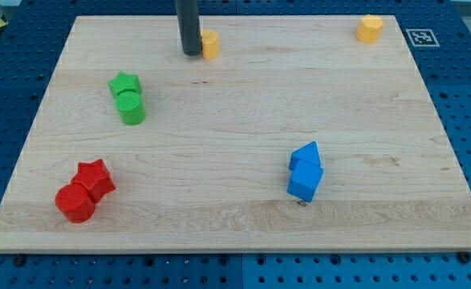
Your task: Push the yellow heart diagonally to the bottom left side of the yellow hexagon
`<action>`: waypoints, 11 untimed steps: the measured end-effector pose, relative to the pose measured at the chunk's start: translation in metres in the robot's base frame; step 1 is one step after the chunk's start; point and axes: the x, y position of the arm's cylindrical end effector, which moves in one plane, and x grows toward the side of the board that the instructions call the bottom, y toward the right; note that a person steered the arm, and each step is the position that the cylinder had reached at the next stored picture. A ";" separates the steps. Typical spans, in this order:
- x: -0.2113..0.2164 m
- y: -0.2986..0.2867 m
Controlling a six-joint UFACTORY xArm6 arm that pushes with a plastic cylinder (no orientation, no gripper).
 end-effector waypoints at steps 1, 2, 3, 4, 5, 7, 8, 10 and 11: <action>0.000 0.039; -0.002 0.059; -0.015 0.039; -0.028 0.010; -0.040 0.035; -0.035 0.073; -0.011 0.074; -0.014 0.096; -0.014 0.097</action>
